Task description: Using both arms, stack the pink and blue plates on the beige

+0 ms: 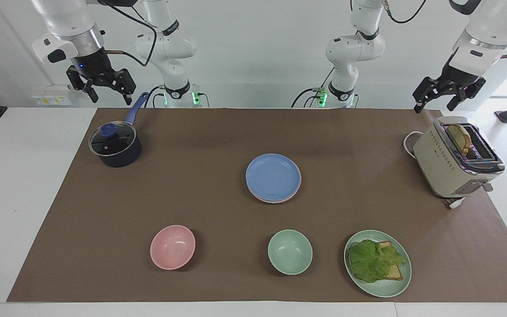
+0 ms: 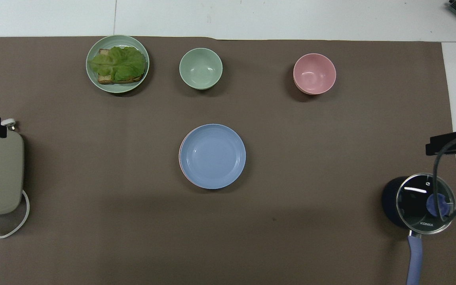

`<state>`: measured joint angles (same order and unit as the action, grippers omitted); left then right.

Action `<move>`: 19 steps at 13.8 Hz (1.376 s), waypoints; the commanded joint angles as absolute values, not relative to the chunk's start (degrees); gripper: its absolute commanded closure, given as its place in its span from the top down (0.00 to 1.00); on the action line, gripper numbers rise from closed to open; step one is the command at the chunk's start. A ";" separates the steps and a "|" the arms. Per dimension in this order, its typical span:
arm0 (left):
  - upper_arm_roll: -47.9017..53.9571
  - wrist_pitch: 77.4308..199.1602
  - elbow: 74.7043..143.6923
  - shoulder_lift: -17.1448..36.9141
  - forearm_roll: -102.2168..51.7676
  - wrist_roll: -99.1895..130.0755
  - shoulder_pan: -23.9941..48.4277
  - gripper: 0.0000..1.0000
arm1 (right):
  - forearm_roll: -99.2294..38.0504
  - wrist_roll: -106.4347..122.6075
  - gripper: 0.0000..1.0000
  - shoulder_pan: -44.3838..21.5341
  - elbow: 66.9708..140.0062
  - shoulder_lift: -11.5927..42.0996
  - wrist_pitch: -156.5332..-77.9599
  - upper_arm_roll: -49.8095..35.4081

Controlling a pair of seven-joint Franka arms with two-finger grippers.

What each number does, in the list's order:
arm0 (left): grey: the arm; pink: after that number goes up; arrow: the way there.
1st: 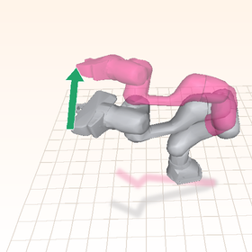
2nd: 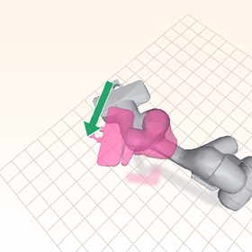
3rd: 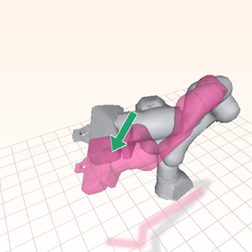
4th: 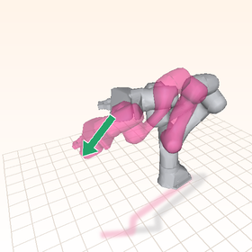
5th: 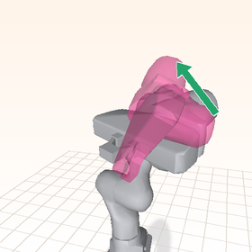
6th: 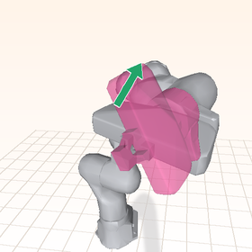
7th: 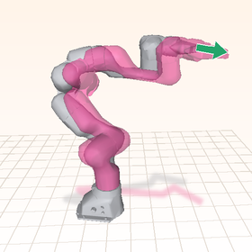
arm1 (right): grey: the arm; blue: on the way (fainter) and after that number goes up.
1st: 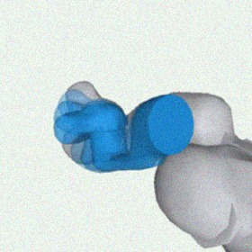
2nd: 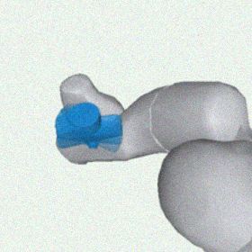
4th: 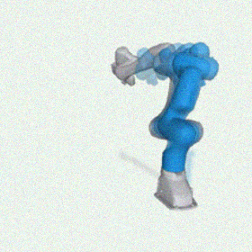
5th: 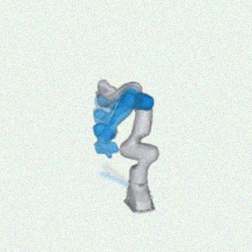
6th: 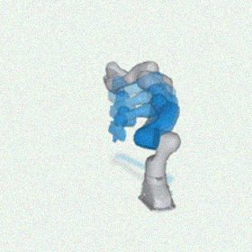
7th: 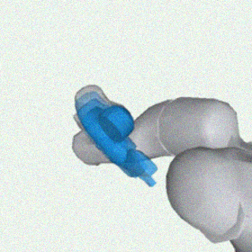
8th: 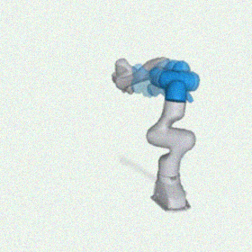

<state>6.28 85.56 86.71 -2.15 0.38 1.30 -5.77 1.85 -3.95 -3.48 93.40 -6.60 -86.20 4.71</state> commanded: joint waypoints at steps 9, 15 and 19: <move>6.68 85.08 87.01 -2.46 1.05 1.67 -6.33 1.00 | 2.90 0.17 1.00 -3.34 94.48 -7.64 -85.43 4.66; 6.68 85.08 87.10 -2.46 1.05 1.67 -6.33 1.00 | 2.38 -0.35 1.00 -2.82 93.34 -6.94 -85.78 4.66; 6.68 85.08 87.01 -2.46 1.05 1.58 -6.33 1.00 | 1.14 -2.46 1.00 -2.37 93.43 -6.50 -86.57 4.92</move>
<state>6.28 85.56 86.71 -2.14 0.38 1.30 -5.77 1.74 -1.86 -3.25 93.45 -6.64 -85.89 5.01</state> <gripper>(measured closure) 0.000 0.000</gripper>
